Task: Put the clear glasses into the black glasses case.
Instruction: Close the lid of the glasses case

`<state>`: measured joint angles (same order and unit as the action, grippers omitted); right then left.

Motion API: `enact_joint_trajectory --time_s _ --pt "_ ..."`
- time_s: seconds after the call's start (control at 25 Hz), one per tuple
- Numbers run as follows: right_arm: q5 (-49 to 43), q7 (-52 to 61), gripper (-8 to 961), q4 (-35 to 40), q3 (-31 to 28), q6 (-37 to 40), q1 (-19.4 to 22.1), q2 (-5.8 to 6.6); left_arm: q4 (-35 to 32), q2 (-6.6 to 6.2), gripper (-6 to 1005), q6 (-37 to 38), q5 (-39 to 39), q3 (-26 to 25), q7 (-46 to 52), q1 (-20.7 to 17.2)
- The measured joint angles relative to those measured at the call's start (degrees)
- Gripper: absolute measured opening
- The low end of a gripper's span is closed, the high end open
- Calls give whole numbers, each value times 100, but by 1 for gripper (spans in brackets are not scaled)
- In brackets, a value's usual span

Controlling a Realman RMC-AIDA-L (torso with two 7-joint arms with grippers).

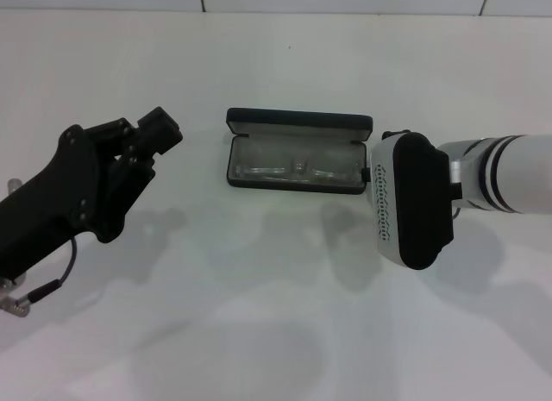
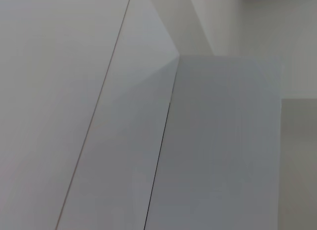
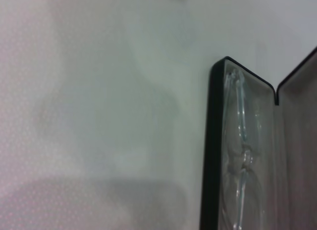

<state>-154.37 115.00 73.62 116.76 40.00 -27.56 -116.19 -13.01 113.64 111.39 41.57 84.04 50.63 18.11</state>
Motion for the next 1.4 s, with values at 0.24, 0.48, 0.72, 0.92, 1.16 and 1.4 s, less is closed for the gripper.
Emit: enact_joint_trajectory --time_s 0.24,0.48,0.72,0.92,1.16,1.4 --pt "6 -2 33 13 52 -35 5 -1 0 0 70 9 0 15 0 -5" --pt "-17 -8 33 109 105 -93 21 0 0 0 70 14 0 17 0 -9" --pt "-43 -13 33 118 129 -225 10 0 0 4 70 11 0 16 0 -9" --pt "-24 -13 33 13 129 -375 -26 8 0 9 70 8 0 16 0 -9" --pt "7 -13 32 -111 128 -441 -104 0 0 12 71 4 0 16 0 -9" --pt "180 -13 32 -305 144 -489 -263 -1 0 22 71 6 5 22 0 -32"
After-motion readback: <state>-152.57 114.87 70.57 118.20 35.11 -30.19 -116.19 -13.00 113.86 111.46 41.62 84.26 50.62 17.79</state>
